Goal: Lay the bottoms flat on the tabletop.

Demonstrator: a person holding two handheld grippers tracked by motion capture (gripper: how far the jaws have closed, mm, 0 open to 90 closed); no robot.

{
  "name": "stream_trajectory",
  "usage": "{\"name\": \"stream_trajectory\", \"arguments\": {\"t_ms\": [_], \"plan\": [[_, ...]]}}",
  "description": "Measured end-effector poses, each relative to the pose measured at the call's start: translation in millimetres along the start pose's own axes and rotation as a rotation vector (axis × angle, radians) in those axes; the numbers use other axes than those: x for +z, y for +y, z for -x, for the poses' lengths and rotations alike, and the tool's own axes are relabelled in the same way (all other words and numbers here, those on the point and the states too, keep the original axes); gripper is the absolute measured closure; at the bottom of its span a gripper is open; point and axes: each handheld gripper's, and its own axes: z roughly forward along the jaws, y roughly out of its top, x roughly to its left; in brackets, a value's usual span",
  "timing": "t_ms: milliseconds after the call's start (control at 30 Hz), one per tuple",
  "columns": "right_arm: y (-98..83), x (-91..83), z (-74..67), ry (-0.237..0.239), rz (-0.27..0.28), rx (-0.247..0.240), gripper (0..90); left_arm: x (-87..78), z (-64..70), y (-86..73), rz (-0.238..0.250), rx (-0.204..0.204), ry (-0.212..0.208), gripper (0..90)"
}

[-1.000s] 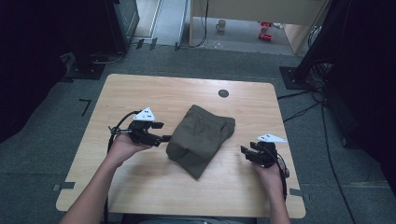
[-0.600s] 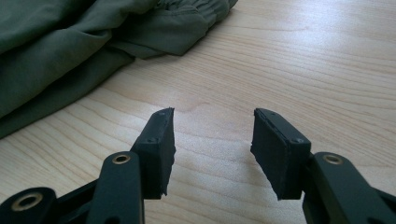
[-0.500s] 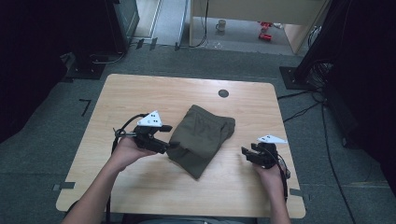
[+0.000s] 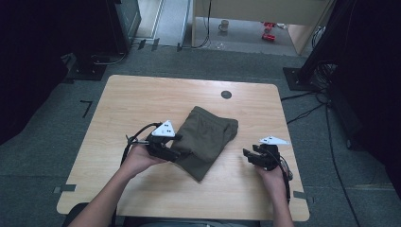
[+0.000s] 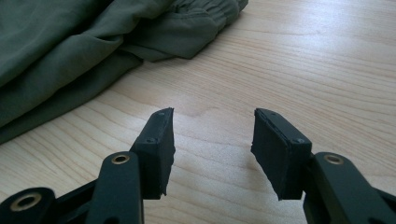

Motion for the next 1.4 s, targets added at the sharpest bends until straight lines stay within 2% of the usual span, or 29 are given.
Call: {"name": "stream_trajectory", "arguments": {"t_ms": [100,233,300,367,467,567,667,800,1000,1133,1200,1233,1267,1300,1400], "plan": [[0.2,0.1,-1.1,0.001,0.000,-0.002,48.4,-0.8,2.7,-1.4,-0.011,0.019,-0.013,30.2],[0.0,0.1,-0.9,0.002,-0.001,-0.001,48.4,-1.9,3.7,-3.8,0.001,0.008,-0.021,26.0],[0.1,0.5,-1.1,0.004,-0.001,0.001,48.3,1.4,3.3,-4.1,-0.001,0.000,-0.017,26.2],[0.8,1.0,-2.1,0.007,0.002,-0.003,48.3,5.4,4.4,-4.2,-0.012,0.012,0.009,27.6],[1.9,0.8,-5.0,0.015,0.010,-0.006,48.7,7.4,5.7,-5.2,-0.008,0.041,0.086,41.3],[3.3,2.2,-9.6,0.028,0.019,-0.016,49.4,6.3,3.8,-4.8,0.012,0.031,0.123,59.2],[4.0,4.7,-14.8,0.032,0.012,-0.032,51.5,4.0,-1.1,-4.3,0.029,-0.006,0.127,74.6],[5.9,6.5,-21.4,0.056,0.023,-0.033,55.4,-1.3,-8.9,-4.9,0.055,-0.077,0.128,82.8],[11.9,8.0,-35.2,0.094,0.061,-0.047,62.7,-12.1,-22.8,-10.7,0.095,-0.183,0.126,84.7],[16.9,10.5,-42.7,0.093,0.075,-0.075,67.6,-17.1,-29.8,-16.2,0.106,-0.228,0.137,84.6],[21.7,13.1,-48.9,0.112,0.098,-0.095,73.1,-18.9,-32.2,-18.5,0.115,-0.245,0.141,84.6],[21.7,13.1,-48.9,0.112,0.098,-0.095,73.1,-19.5,-33.1,-19.4,0.117,-0.253,0.145,84.6],[26.1,15.2,-55.8,0.129,0.119,-0.115,74.9,-20.2,-33.5,-20.1,0.119,-0.258,0.148,84.6],[26.1,15.2,-55.8,0.129,0.119,-0.115,74.9,-20.6,-34.0,-20.8,0.121,-0.260,0.146,84.6],[34.5,20.4,-67.5,0.143,0.128,-0.144,76.5,-21.8,-34.1,-22.3,0.119,-0.260,0.157,84.6]]}}
